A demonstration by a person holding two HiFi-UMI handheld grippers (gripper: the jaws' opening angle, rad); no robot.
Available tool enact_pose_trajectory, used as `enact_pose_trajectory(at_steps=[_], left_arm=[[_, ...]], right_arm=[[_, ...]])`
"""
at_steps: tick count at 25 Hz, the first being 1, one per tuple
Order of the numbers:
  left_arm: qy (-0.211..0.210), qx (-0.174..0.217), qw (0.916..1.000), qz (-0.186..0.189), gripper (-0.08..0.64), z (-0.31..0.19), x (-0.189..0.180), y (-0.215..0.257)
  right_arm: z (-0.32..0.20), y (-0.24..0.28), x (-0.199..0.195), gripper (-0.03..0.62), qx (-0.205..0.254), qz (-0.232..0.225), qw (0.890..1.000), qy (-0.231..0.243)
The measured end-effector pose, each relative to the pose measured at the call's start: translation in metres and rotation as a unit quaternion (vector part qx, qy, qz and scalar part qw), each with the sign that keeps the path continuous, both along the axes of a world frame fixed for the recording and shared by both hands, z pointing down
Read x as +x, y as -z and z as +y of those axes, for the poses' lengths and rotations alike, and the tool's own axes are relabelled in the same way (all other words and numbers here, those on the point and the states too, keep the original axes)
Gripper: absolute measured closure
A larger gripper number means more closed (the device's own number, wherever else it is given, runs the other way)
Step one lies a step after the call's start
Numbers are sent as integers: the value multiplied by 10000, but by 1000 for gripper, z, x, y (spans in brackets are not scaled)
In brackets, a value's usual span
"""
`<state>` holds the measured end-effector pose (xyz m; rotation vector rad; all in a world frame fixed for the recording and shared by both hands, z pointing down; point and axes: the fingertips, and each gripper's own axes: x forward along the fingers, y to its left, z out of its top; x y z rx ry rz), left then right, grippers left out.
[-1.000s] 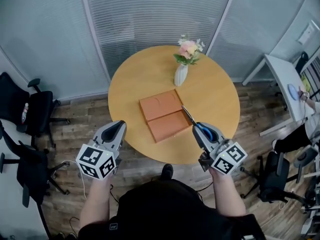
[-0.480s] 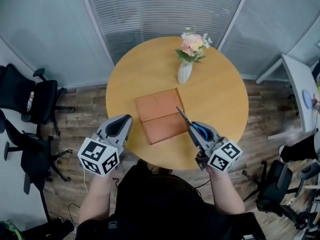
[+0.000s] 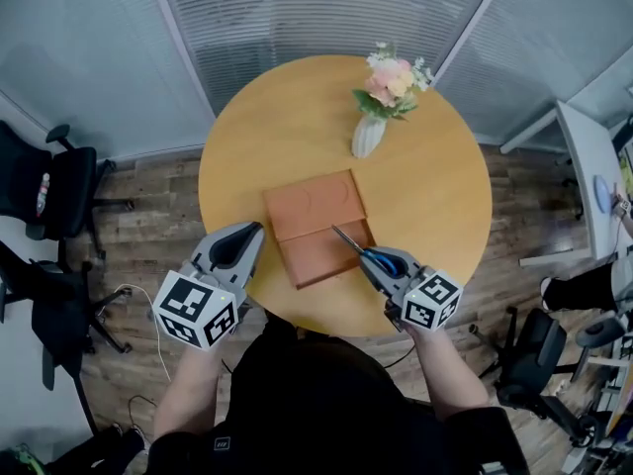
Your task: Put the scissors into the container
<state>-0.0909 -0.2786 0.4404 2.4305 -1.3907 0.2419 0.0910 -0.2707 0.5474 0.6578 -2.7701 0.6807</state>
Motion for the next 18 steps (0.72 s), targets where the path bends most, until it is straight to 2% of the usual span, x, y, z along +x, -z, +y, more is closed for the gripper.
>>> enact_pose_trajectory(at_steps=[4, 9, 18], left_arm=[[-18, -194, 9998, 67, 534, 0, -1, -18], [142, -388, 9991, 105, 534, 7, -8, -36], [515, -472, 9975, 67, 534, 28, -30, -41]], right_arm=[[3, -28, -21, 532, -117, 347, 9981, 488], [10, -72, -40, 532, -303, 785, 9905, 1087], [8, -126, -62, 532, -681, 1233, 9773, 1584]])
